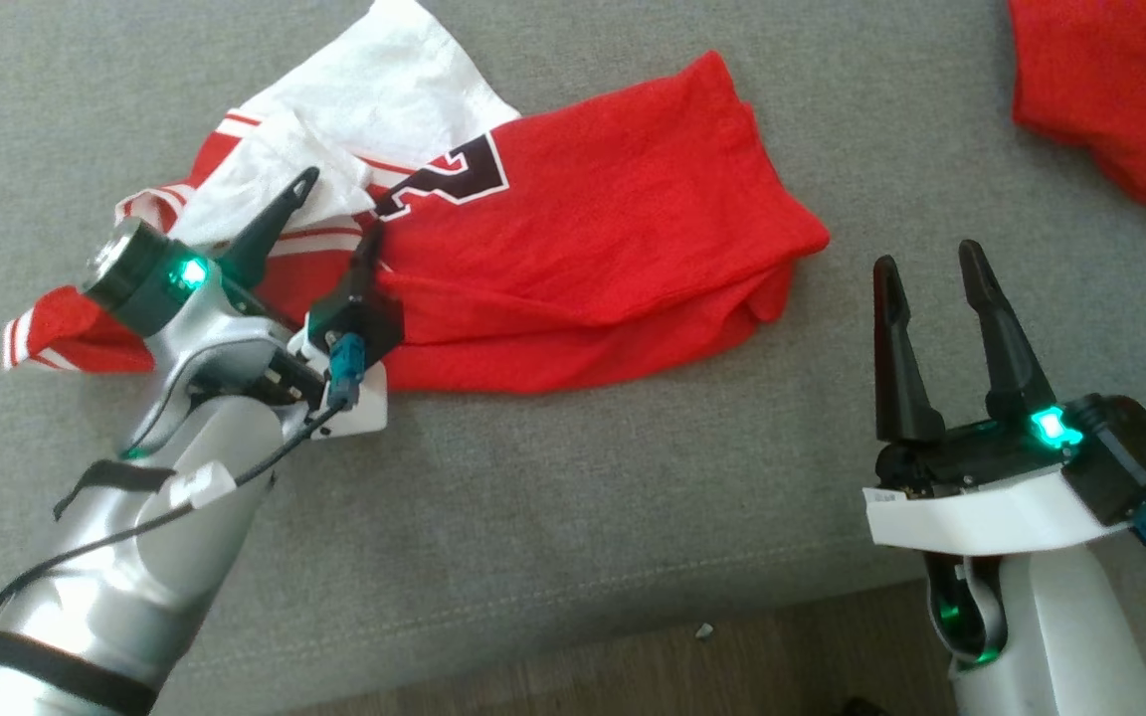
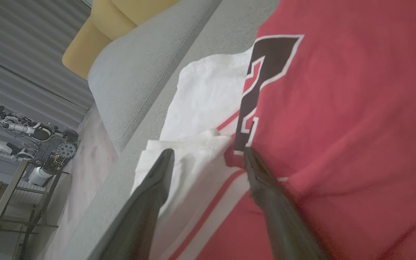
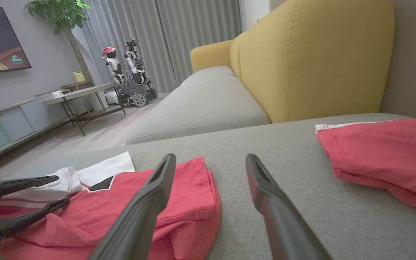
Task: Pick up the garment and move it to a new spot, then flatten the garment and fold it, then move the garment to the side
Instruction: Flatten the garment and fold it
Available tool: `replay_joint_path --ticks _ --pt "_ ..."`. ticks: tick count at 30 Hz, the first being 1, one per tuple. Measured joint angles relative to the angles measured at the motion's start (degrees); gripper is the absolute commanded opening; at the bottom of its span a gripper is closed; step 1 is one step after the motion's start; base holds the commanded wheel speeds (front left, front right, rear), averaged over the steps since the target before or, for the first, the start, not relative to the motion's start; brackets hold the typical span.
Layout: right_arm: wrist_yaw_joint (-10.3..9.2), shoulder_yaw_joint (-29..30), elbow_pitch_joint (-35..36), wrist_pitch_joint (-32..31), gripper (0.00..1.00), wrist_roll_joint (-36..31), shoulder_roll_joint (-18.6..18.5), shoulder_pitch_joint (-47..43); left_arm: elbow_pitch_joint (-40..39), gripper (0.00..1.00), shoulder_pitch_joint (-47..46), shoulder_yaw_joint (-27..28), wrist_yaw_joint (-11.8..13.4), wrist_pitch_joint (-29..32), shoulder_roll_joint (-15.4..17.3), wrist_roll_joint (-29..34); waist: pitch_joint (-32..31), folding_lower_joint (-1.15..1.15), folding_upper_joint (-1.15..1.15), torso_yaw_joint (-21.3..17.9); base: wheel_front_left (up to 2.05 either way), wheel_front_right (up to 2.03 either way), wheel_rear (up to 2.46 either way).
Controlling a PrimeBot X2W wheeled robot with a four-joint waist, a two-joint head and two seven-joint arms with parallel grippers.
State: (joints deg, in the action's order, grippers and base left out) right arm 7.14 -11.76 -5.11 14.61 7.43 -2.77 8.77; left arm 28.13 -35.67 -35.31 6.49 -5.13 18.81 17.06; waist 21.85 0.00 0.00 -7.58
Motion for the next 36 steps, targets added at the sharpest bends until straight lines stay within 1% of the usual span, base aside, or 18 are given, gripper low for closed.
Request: replay_joint_path --ticks 6,7,8,9,10,15,17,18,21,24,26,28,30,32,33,34,35,36 --pt "0.0 0.0 0.0 0.0 1.0 0.1 0.0 0.9 3.2 1.0 -2.7 -0.1 1.2 -0.4 -0.2 0.5 0.6 0.0 0.0 -0.7 0.0 0.0 0.0" --pt "0.0 0.0 0.0 0.0 1.0 0.1 0.0 0.9 3.5 0.97 -3.0 -0.1 1.2 -0.6 -0.3 0.4 0.6 0.0 0.0 -0.7 0.0 0.0 0.0" --pt "0.0 0.0 0.0 0.0 1.0 0.2 0.0 0.9 3.9 0.43 -3.1 -0.1 1.2 -0.9 -0.5 0.4 0.6 0.0 0.0 -0.7 0.0 0.0 0.0" --pt "0.0 0.0 0.0 0.0 1.0 0.2 0.0 0.9 3.9 0.43 -3.1 -0.1 1.2 -0.9 -0.5 0.4 0.6 0.0 0.0 -0.7 0.0 0.0 0.0" --pt "0.0 0.1 0.0 0.0 1.0 0.2 0.0 0.9 4.1 0.0 -3.1 -0.1 1.2 -1.1 -0.9 -0.2 0.4 0.0 0.0 -0.6 0.0 0.0 0.0" --pt "0.0 0.4 0.0 0.0 1.0 0.1 0.0 0.8 2.9 0.0 -2.9 0.1 1.2 -2.8 -1.6 -2.4 -0.2 0.0 0.0 0.0 0.0 0.0 0.0" --pt "0.0 0.5 -0.2 0.0 1.0 0.1 0.0 0.8 0.8 0.0 -2.3 0.9 1.0 -4.4 -2.0 -4.9 -0.6 0.0 0.0 0.4 0.0 0.0 0.0" --pt "0.0 0.5 -0.3 0.0 1.0 0.1 0.0 0.8 -0.4 0.0 -1.6 1.5 0.1 -5.0 -2.3 -7.0 -0.7 0.0 0.0 0.7 0.0 0.0 0.0" --pt "0.0 0.7 -1.0 0.0 1.0 0.1 0.0 0.7 -3.6 0.0 1.3 2.8 -3.8 -5.6 -2.9 -13.0 -1.2 0.0 0.0 1.7 0.0 0.0 0.0" --pt "0.0 0.7 -1.4 0.0 1.0 0.0 0.0 0.6 -5.5 0.0 4.9 3.8 -7.5 -6.1 -2.5 -18.0 -1.8 0.0 0.0 2.7 0.0 0.0 0.0" --pt "0.0 0.7 -1.4 0.0 1.0 0.0 0.0 0.6 -6.8 0.0 6.6 3.6 -10.4 -6.1 -1.9 -20.4 -2.0 0.0 0.0 3.3 0.0 0.0 0.0" --pt "0.0 0.7 -1.4 0.0 1.0 0.0 0.0 0.6 -8.7 0.0 7.9 1.2 -12.8 -5.9 -0.9 -22.7 -2.1 0.0 0.0 3.9 0.0 0.0 0.0" --pt "0.0 0.7 -1.4 0.0 1.0 -0.1 0.0 0.6 -10.3 0.0 8.7 -1.9 -13.6 -5.1 0.2 -23.3 -2.1 0.0 0.0 4.3 0.0 0.0 0.0" --pt "0.0 0.7 -1.6 0.0 1.0 -0.1 0.0 0.6 -11.5 0.0 9.1 -3.3 -13.6 -5.1 1.3 -23.6 -2.1 0.0 0.0 4.7 0.0 0.0 0.0" --pt "0.0 0.7 -1.7 0.0 1.0 -0.1 0.0 0.6 -11.9 0.25 9.2 -3.4 -13.6 -5.2 1.8 -23.4 -2.1 0.0 0.0 4.8 0.0 0.0 0.0" --pt "0.0 0.6 -1.7 0.0 1.0 -0.1 0.0 0.6 -12.2 0.84 9.2 -3.5 -13.5 -5.5 2.4 -22.9 -2.2 0.0 0.0 4.9 0.0 0.0 0.0" --pt "0.0 0.6 -1.7 0.0 1.0 -0.1 0.0 0.6 -12.2 1.0 9.2 -3.5 -13.5 -5.5 2.4 -22.9 -2.2 0.0 0.0 4.9 0.0 0.0 0.0" --pt "0.0 0.6 -1.8 0.0 1.0 -0.1 0.0 0.6 -12.6 1.0 9.2 -3.5 -12.9 -5.6 2.8 -22.2 -2.2 0.0 0.0 4.9 0.0 0.0 0.0"
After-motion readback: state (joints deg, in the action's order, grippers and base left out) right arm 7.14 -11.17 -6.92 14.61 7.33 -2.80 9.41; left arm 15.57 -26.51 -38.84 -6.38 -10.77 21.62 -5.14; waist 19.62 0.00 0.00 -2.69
